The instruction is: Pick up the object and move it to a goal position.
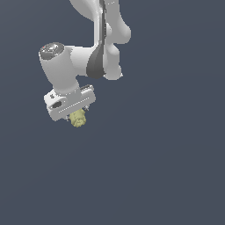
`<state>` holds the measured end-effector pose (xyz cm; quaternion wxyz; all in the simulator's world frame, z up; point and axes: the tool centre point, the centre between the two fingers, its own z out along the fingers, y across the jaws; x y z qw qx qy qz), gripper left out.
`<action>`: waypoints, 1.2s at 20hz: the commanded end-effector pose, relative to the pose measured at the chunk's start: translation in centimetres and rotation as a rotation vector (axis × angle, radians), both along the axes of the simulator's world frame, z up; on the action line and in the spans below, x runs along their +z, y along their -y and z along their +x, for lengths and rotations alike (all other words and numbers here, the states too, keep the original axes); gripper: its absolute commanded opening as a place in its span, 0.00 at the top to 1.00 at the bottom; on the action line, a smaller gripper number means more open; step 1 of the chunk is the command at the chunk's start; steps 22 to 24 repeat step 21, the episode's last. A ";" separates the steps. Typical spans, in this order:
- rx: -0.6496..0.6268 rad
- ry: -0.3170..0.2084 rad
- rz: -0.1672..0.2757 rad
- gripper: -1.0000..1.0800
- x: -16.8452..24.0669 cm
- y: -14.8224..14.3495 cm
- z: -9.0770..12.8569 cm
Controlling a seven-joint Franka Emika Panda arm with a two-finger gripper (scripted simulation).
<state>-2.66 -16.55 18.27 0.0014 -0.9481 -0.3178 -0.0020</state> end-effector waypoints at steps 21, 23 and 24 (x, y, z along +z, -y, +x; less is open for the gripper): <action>-0.011 -0.003 -0.004 1.00 12.4 3.2 2.3; -0.011 -0.003 -0.004 1.00 12.4 3.2 2.3; -0.011 -0.003 -0.004 1.00 12.4 3.2 2.3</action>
